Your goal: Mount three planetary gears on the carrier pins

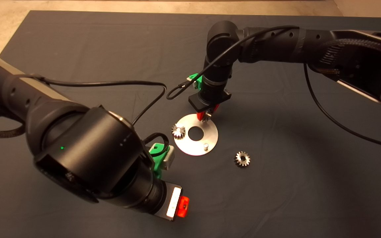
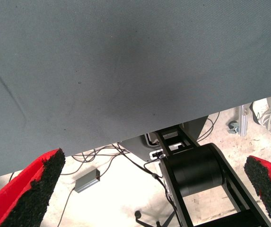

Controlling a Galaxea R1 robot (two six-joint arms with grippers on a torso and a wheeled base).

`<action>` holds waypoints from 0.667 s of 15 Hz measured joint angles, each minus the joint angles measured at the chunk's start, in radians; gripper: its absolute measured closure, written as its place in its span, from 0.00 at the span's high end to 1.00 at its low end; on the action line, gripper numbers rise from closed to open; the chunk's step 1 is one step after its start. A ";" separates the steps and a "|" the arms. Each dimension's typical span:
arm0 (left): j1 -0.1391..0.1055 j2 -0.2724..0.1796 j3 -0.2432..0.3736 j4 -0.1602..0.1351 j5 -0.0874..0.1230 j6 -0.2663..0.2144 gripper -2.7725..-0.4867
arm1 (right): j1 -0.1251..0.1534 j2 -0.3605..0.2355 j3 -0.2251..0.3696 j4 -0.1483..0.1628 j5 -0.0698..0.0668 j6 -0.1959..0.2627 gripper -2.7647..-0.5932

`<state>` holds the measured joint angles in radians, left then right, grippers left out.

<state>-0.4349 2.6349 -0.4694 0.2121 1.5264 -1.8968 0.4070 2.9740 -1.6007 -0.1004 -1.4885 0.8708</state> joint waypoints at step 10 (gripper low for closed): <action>0.000 0.003 0.000 0.000 0.000 0.000 0.99 | 0.001 0.004 -0.019 0.004 0.000 -0.009 0.21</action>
<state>-0.4349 2.6377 -0.4698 0.2121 1.5264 -1.8968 0.4079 2.9783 -1.6198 -0.0964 -1.4885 0.8615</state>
